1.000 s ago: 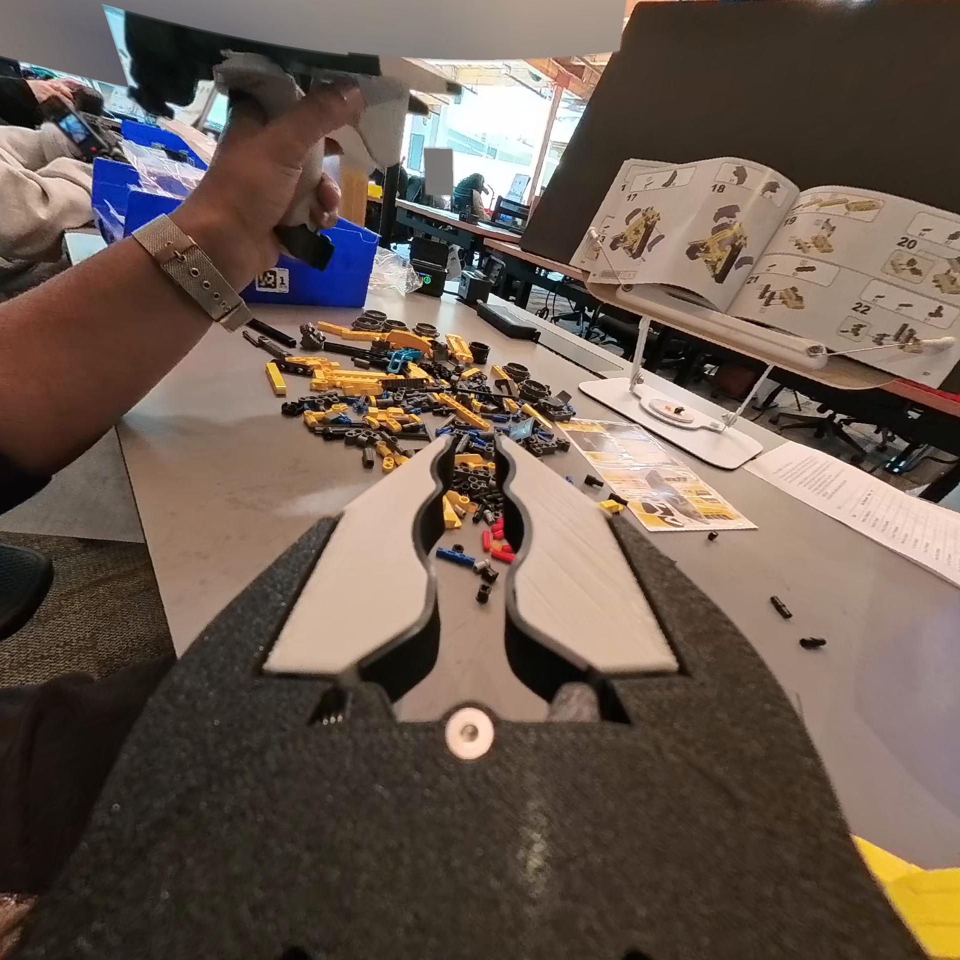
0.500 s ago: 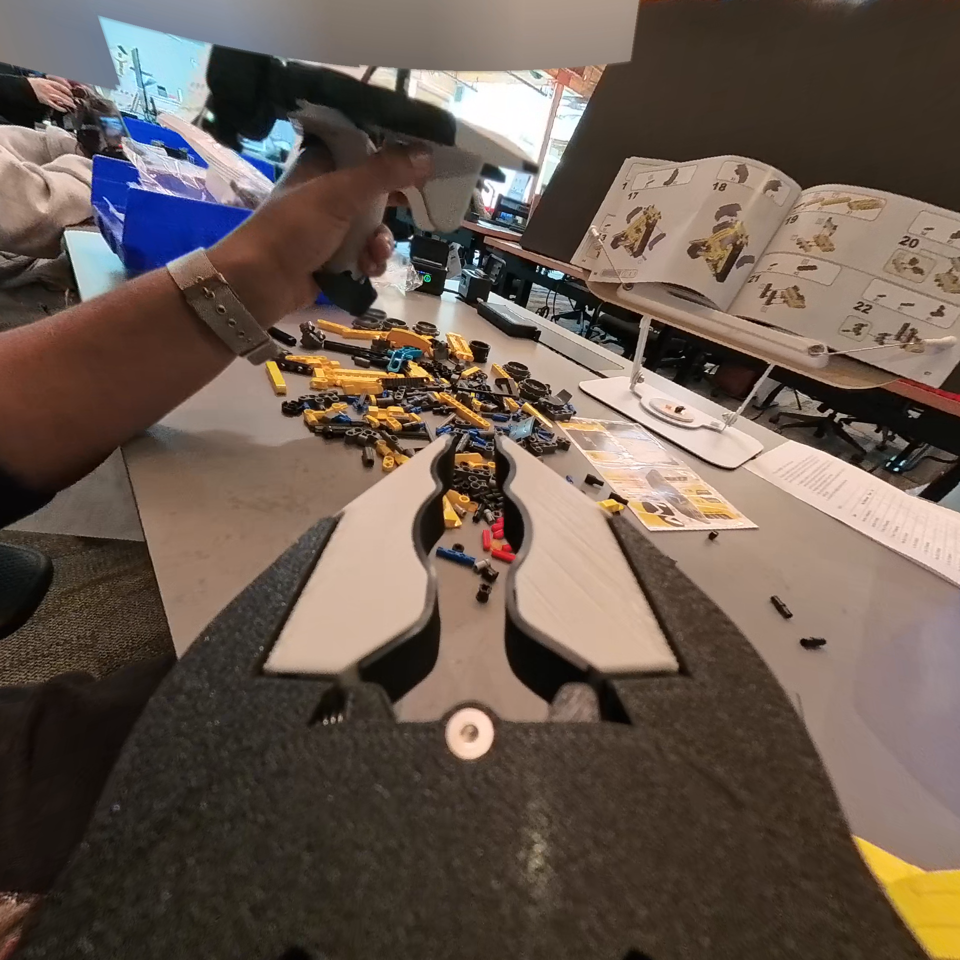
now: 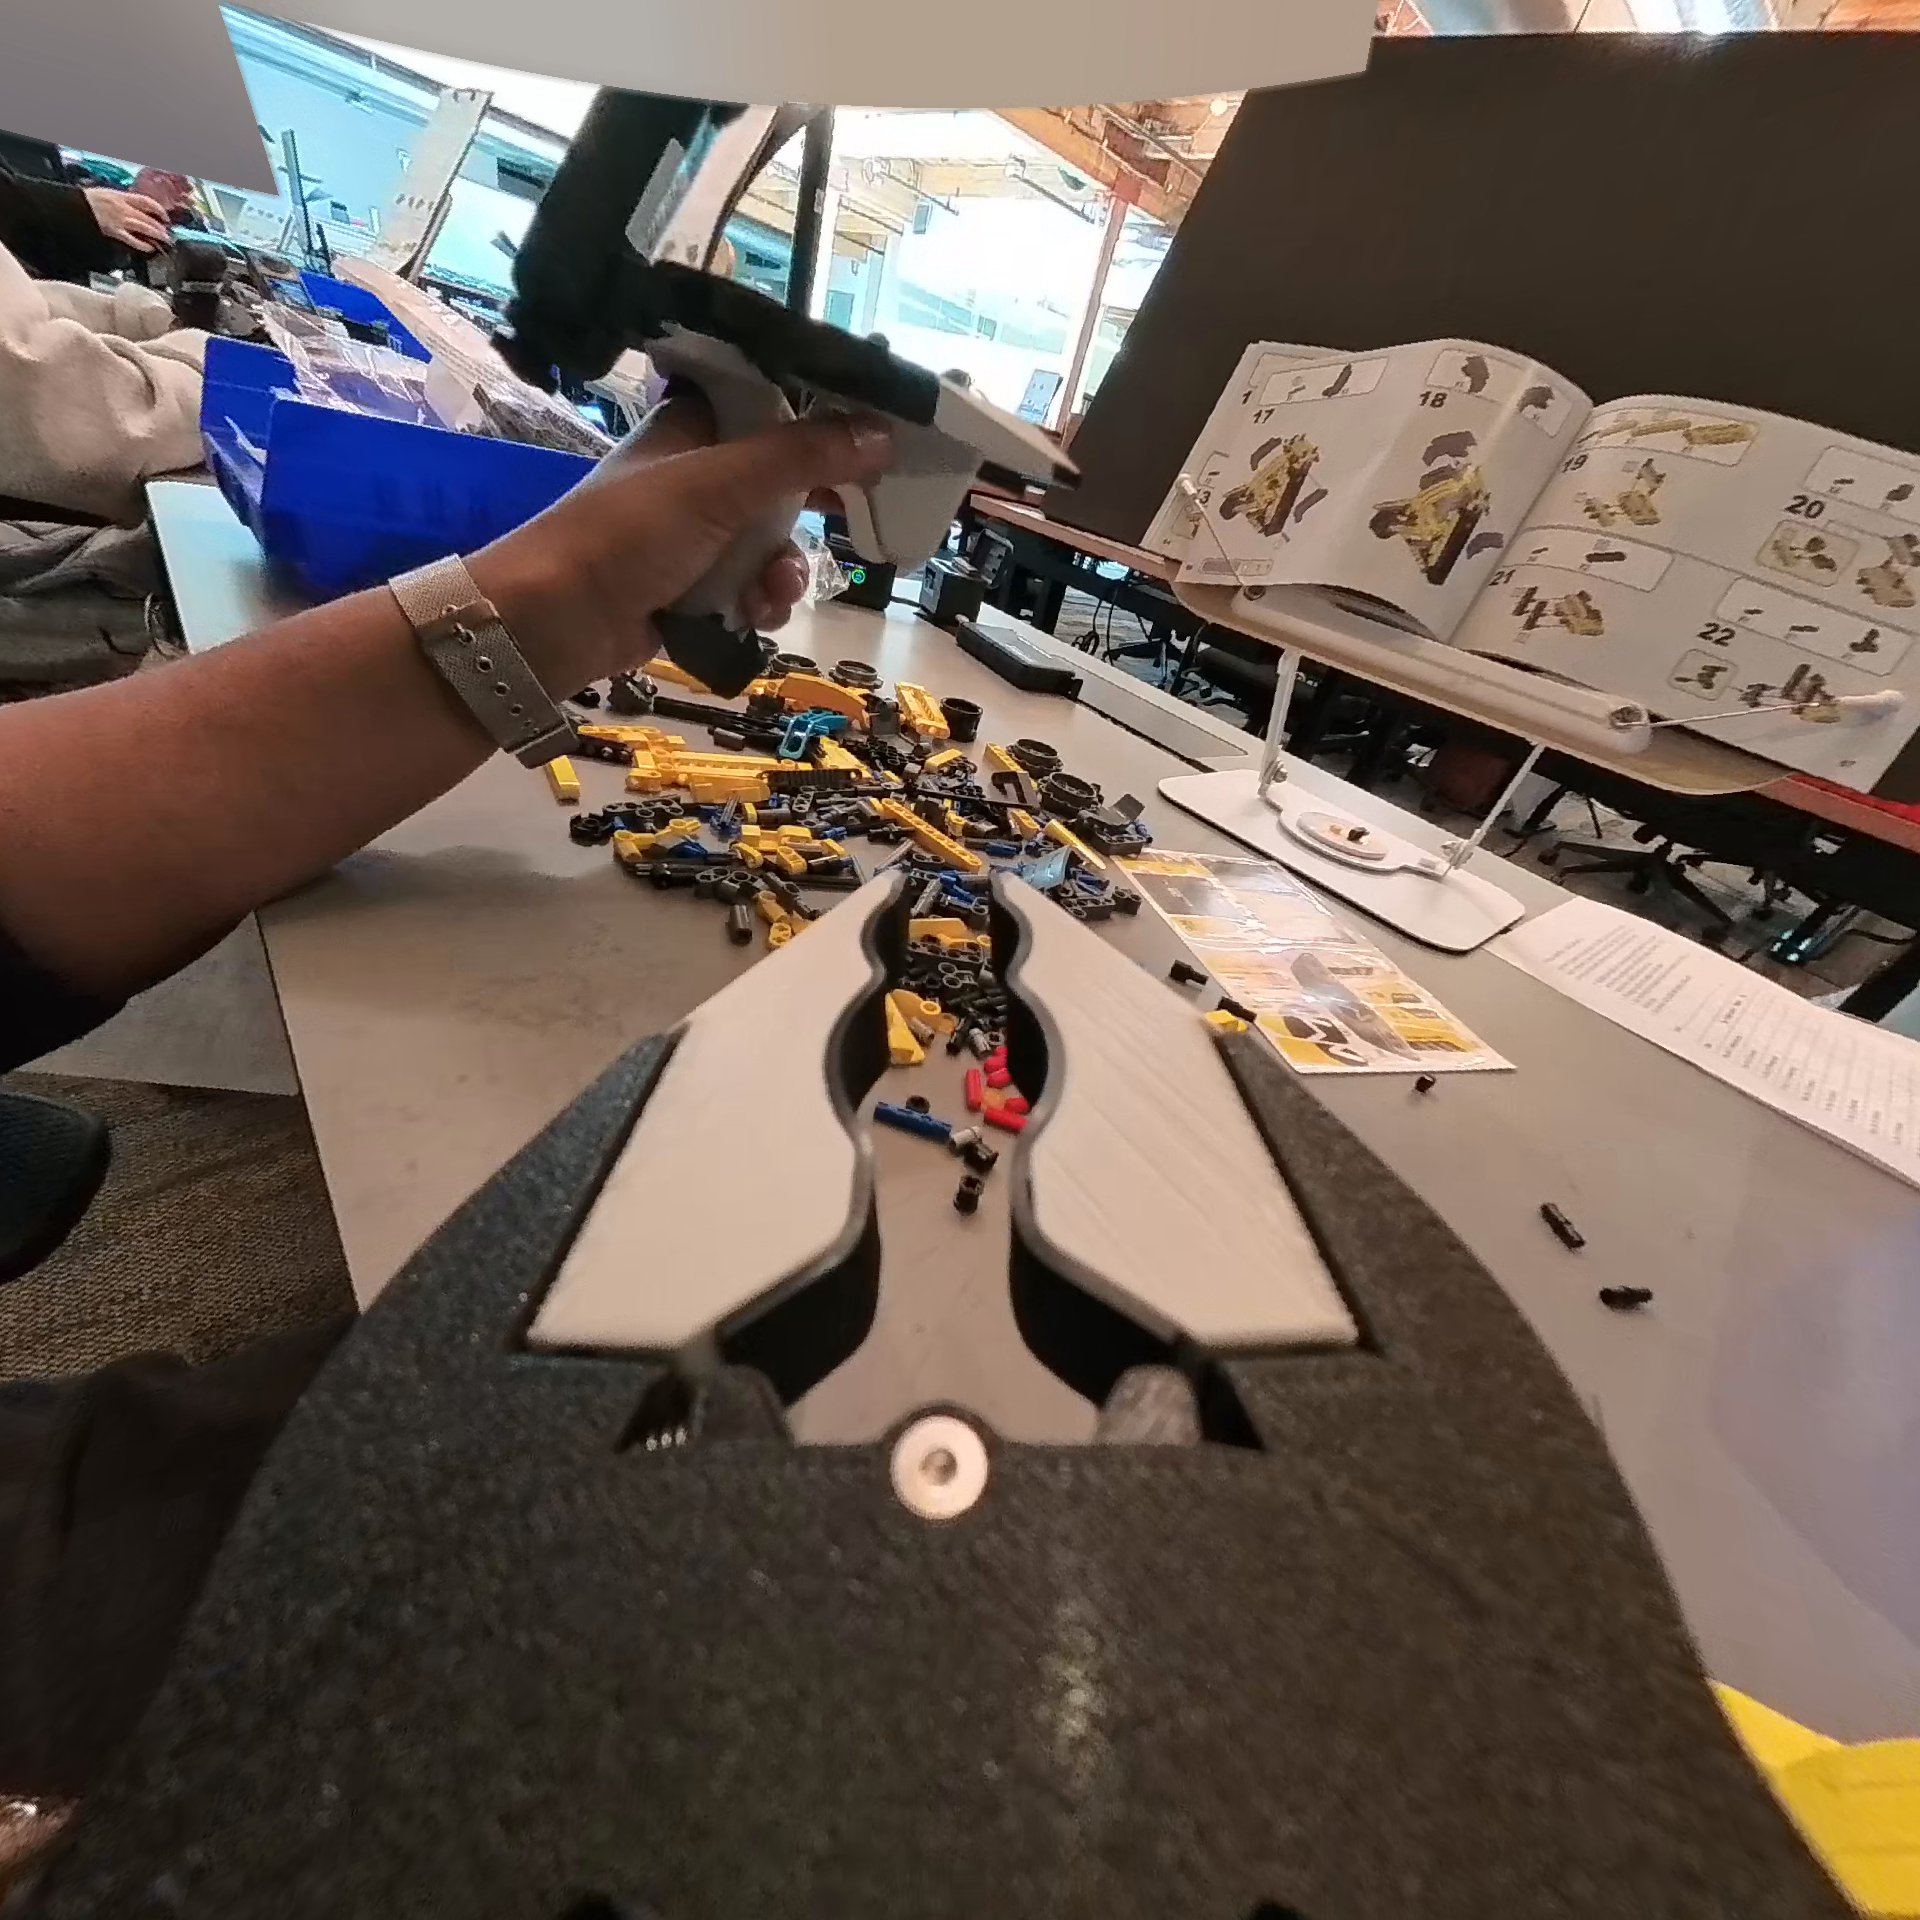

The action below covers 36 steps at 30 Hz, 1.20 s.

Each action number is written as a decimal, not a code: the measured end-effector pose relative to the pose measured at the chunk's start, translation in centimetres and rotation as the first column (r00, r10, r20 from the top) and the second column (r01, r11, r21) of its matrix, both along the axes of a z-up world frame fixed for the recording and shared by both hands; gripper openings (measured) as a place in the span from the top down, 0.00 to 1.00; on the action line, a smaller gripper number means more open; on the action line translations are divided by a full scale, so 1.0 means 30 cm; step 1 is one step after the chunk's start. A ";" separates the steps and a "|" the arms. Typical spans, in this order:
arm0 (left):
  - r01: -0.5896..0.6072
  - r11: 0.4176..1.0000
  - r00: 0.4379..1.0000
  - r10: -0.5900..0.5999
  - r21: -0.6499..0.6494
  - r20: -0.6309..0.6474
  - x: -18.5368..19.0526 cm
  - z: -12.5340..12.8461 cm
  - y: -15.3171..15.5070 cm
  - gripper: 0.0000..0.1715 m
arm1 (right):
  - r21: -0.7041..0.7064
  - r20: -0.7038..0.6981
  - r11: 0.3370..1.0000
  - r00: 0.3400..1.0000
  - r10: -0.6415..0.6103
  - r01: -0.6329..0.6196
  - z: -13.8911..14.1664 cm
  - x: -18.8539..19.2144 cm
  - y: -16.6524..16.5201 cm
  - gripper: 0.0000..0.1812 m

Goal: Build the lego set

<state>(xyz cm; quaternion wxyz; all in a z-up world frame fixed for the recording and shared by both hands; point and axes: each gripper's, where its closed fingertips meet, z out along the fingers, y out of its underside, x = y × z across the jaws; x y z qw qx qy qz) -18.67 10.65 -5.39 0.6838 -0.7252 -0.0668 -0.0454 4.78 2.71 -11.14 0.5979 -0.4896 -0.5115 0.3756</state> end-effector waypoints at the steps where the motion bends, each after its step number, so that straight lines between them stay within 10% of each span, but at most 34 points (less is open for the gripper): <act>1: 0.005 1.000 1.000 -0.005 -0.007 -0.003 0.002 -0.004 0.002 0.67 | 0.000 -0.001 1.000 1.000 0.000 0.000 0.000 0.000 0.000 0.92; 36: 0.035 0.999 0.999 -0.035 -0.030 -0.001 0.022 -0.021 0.010 0.67 | 0.017 0.014 1.000 1.000 -0.005 0.004 -0.006 -0.005 -0.003 0.92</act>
